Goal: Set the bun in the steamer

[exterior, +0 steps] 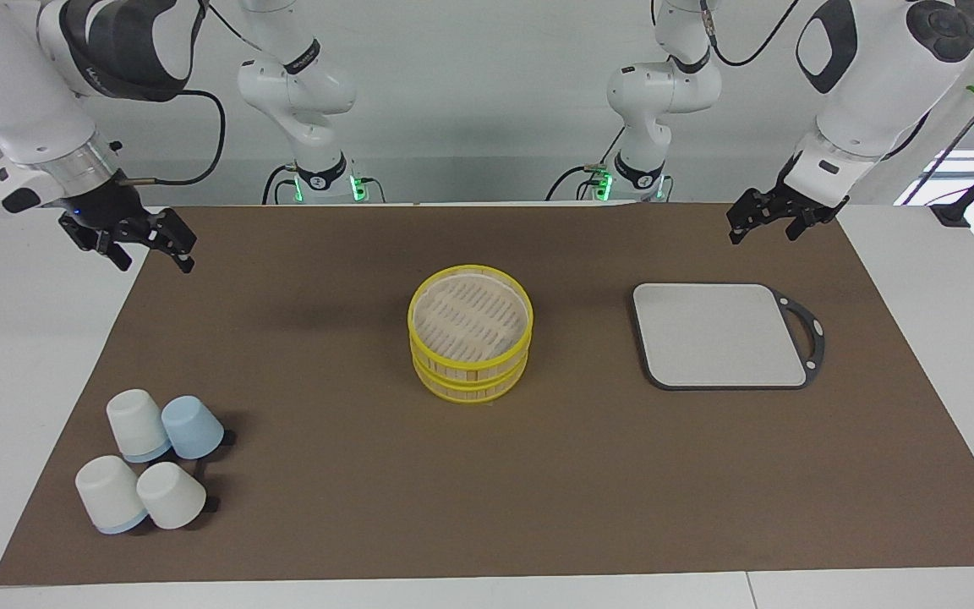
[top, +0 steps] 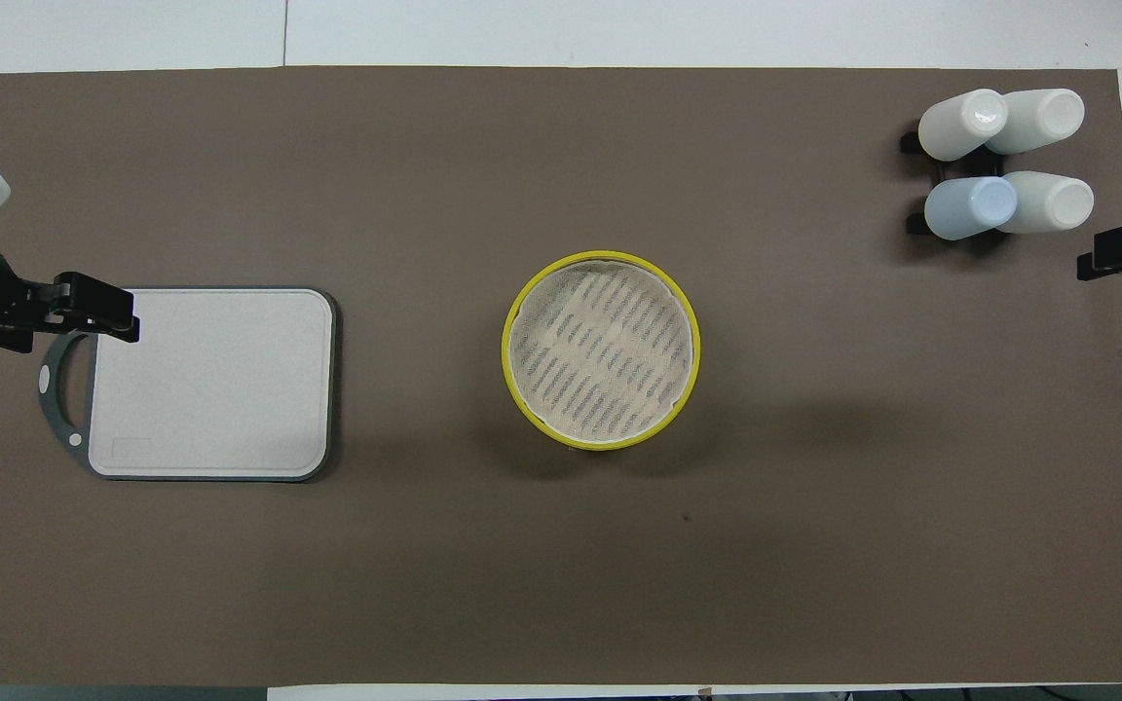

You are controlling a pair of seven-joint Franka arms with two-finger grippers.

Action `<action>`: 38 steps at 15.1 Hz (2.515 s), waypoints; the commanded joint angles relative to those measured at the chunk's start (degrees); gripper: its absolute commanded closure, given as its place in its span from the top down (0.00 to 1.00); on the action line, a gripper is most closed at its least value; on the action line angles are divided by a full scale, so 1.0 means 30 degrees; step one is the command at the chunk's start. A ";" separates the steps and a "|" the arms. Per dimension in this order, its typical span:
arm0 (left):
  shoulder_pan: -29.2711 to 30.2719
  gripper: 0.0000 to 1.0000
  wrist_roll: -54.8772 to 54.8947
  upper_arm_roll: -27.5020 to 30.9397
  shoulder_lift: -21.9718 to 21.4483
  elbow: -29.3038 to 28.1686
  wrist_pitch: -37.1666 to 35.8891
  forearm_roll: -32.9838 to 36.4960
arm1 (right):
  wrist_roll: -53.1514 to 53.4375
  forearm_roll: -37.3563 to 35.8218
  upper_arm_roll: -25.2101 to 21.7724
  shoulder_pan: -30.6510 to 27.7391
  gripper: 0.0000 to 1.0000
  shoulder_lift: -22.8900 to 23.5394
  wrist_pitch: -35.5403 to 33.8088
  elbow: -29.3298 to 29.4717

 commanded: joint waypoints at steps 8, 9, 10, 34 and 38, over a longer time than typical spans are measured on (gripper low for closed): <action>-0.0063 1.00 0.0111 0.0080 -0.0252 -0.0069 -0.0293 0.0327 | -0.0449 -0.0283 0.0251 -0.0089 1.00 -0.0480 -0.0501 -0.0146; -0.0063 1.00 0.0111 0.0080 -0.0252 -0.0069 -0.0293 0.0327 | -0.0479 -0.0284 0.0251 -0.0031 1.00 -0.0451 -0.0033 -0.0175; -0.0063 1.00 0.0111 0.0080 -0.0252 -0.0069 -0.0293 0.0327 | -0.0451 -0.0284 0.0280 0.0057 1.00 -0.0450 0.0059 -0.0146; -0.0063 1.00 0.0111 0.0080 -0.0252 -0.0098 -0.0293 0.0327 | -0.2062 -0.0840 0.0456 0.1581 1.00 -0.0597 -0.1493 -0.0292; -0.0063 1.00 0.0111 0.0080 -0.0252 -0.0069 -0.0293 0.0327 | -0.1974 -0.0840 0.0456 0.1581 1.00 -0.0626 -0.1640 -0.0263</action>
